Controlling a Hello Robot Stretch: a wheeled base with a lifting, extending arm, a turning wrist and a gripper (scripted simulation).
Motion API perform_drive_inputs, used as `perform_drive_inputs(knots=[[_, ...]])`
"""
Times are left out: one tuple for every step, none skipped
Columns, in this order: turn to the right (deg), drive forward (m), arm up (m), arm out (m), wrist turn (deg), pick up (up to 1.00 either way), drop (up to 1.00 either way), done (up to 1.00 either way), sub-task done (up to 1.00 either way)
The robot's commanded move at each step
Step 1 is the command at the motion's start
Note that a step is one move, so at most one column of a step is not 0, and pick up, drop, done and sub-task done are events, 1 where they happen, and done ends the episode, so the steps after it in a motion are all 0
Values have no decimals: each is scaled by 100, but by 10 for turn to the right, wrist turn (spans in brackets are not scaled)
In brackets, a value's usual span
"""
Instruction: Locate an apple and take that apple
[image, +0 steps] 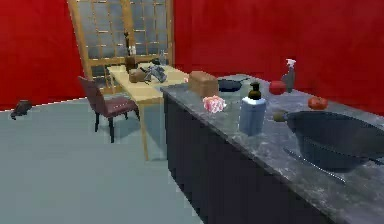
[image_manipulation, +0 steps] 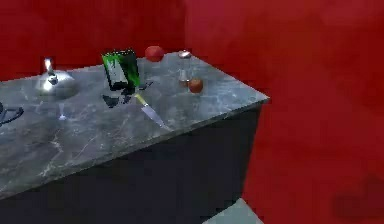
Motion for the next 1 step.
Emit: perform_drive_inputs(knots=[[450,0,0,0,0,0,0,0,0]])
